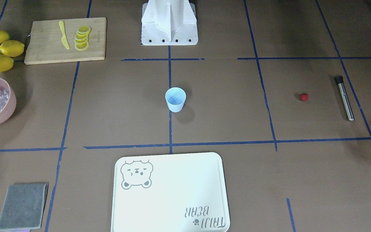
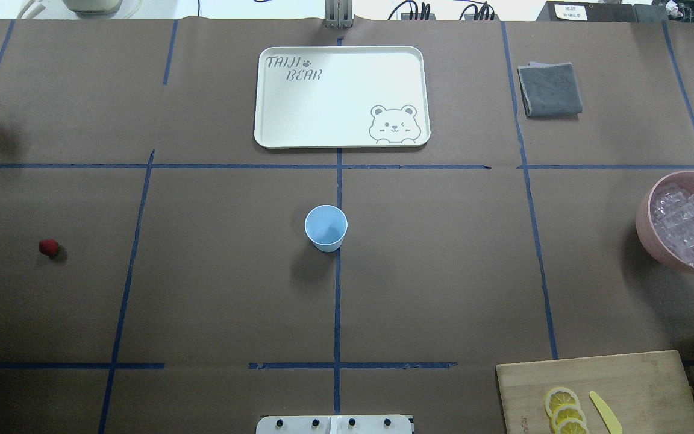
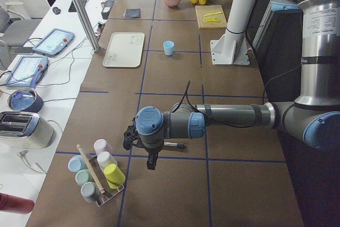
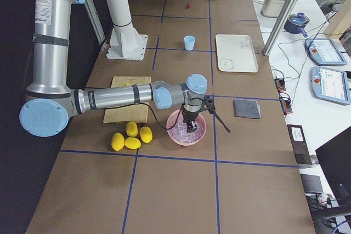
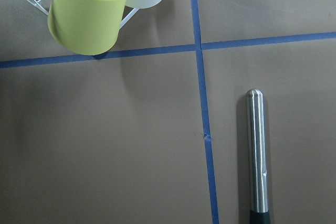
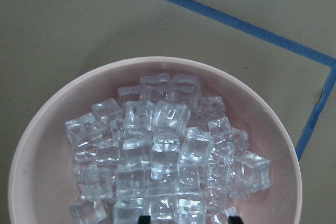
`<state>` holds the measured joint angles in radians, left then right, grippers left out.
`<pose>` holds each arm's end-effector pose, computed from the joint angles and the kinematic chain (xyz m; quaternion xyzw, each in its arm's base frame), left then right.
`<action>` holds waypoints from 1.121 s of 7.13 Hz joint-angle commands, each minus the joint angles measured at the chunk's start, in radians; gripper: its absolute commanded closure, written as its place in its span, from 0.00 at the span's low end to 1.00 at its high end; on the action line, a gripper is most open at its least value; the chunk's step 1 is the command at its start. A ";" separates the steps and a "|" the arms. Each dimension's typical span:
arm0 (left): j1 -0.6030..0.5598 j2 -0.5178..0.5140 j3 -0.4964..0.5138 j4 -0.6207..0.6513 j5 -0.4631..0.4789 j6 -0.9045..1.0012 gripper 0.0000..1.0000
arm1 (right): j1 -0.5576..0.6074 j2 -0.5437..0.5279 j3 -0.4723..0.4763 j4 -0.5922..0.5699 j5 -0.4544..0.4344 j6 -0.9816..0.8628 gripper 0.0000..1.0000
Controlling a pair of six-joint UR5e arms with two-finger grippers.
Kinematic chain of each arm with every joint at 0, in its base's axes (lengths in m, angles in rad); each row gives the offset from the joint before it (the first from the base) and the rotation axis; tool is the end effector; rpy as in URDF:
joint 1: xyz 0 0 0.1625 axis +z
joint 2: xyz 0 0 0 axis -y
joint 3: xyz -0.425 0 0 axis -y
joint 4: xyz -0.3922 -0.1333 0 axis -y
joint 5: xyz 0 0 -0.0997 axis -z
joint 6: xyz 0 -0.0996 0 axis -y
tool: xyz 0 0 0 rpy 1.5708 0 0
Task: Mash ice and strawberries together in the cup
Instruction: 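Grasp an ice cube from the pink bowl with the right gripper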
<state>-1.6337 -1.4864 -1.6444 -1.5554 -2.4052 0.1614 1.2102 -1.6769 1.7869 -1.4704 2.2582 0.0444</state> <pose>-0.0879 -0.4496 0.6597 0.0335 0.4040 0.0397 0.9133 -0.0961 -0.4537 0.5965 0.0294 -0.3481 -0.1824 0.9191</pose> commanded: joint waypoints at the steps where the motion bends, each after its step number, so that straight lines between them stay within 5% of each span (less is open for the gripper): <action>1: 0.000 0.000 0.000 0.000 0.000 0.001 0.00 | -0.012 -0.003 -0.010 -0.001 -0.012 -0.004 0.43; 8: 0.000 0.000 -0.002 -0.021 0.000 -0.002 0.00 | -0.044 -0.001 -0.046 0.001 -0.020 -0.006 0.46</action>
<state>-1.6337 -1.4864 -1.6448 -1.5757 -2.4040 0.1595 1.1711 -1.6784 1.7493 -1.4708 2.2420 0.0394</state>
